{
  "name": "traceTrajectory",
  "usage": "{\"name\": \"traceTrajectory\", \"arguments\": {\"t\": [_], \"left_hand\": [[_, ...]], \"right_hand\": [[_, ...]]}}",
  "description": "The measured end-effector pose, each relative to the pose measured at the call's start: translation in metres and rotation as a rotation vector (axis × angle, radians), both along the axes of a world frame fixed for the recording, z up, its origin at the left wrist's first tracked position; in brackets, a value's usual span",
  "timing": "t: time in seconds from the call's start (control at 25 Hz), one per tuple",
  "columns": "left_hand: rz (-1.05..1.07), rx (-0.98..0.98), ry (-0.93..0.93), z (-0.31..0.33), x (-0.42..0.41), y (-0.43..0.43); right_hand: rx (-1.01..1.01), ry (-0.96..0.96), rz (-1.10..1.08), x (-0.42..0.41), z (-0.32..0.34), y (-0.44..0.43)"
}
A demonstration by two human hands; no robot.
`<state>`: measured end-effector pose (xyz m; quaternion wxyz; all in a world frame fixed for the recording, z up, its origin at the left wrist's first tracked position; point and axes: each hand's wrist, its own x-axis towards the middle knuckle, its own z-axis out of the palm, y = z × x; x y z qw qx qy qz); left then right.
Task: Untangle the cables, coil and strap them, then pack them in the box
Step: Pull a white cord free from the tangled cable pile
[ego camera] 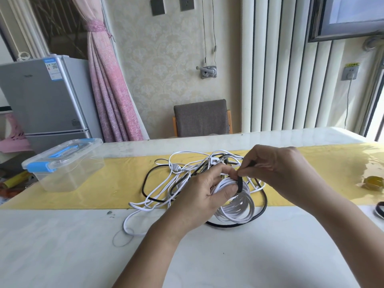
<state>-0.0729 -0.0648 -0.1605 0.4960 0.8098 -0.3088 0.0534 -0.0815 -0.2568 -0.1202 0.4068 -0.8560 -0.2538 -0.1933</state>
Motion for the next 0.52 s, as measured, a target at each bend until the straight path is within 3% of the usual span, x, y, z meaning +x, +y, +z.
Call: {"name": "traceTrajectory", "arguments": {"t": [0.16,0.32,0.52], "left_hand": [[-0.076,-0.066,0.060,0.004,0.000,0.002],[-0.130,-0.131,0.091,0.007,-0.002,0.002],[-0.061,-0.152,0.058,0.007,-0.003,0.001]], "right_hand": [[0.142,0.155,0.122,0.005,-0.003,0.001],[0.429,0.380,0.349,0.010,-0.005,0.003],[0.482,0.408,0.326,0.013,-0.008,0.008]]}}
